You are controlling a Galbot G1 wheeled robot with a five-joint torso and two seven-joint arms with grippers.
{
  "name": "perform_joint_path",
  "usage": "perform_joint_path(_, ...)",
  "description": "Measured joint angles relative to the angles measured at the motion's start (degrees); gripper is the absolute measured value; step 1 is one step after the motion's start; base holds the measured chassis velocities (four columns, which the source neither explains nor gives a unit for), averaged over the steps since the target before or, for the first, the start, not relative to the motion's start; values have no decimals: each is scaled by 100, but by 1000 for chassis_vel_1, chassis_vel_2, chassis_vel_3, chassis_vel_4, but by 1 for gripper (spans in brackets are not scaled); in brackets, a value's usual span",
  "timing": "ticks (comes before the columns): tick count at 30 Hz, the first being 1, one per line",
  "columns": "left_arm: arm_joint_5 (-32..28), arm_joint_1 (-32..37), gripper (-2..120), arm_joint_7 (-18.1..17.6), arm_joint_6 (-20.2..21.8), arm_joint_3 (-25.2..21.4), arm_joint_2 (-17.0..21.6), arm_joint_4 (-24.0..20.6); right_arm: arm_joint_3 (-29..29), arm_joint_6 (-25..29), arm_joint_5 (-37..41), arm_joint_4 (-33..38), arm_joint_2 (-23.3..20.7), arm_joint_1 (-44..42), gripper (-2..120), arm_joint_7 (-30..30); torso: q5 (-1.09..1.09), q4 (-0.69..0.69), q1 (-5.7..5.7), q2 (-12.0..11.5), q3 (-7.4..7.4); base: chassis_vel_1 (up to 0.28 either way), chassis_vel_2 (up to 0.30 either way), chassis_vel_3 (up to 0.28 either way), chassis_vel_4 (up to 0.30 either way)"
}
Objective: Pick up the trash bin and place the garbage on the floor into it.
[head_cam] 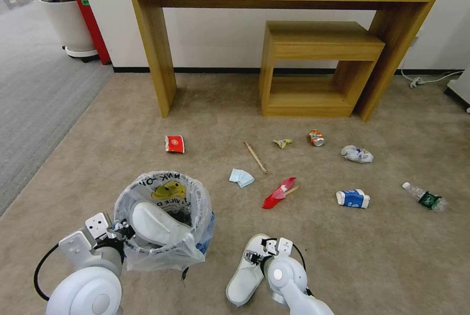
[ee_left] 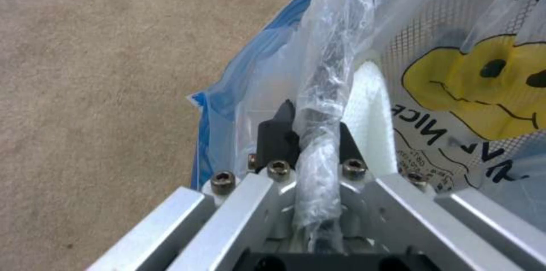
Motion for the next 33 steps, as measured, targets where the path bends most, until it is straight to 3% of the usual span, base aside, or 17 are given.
perform_joint_path(8,73,-2,1,3,-6,52,-37,35,-62,98,-351,-69,-108,-37,25,-151,0,0,0,0,0,0,0,0,0)
perform_joint_path(12,87,-2,1,8,-7,64,-46,36,-83,97,-415,-69,-143,-59,19,-178,0,0,0,0,0,0,0,0,0)
perform_joint_path(15,94,-8,1,8,-9,65,-48,37,-85,137,-495,-70,-182,-78,1,-219,0,0,0,0,0,0,0,0,0)
perform_joint_path(17,94,-9,1,9,-9,65,-49,37,-88,176,-521,-70,-190,-91,0,-233,0,0,0,0,0,0,0,0,0)
perform_joint_path(24,114,16,1,10,-15,94,-65,37,-5,1280,-907,188,-247,-144,0,-948,1,0,0,0,0,0,0,0,0)
perform_joint_path(28,125,55,1,11,-16,143,-62,11,242,2634,-959,1046,-471,-297,0,-2068,0,0,0,0,0,0,0,0,0)
perform_joint_path(29,125,55,1,11,-16,143,-62,11,242,2634,-959,1046,-471,-297,0,-2068,0,0,0,0,0,0,0,0,0)
perform_joint_path(32,174,106,1,28,-16,239,-79,7,469,3539,-758,1630,-641,-417,0,-3089,-1,0,0,0,0,0,0,0,0)
perform_joint_path(33,174,106,1,28,-16,239,-79,7,469,3539,-758,1630,-641,-417,0,-3089,-1,0,0,0,0,0,0,0,0)
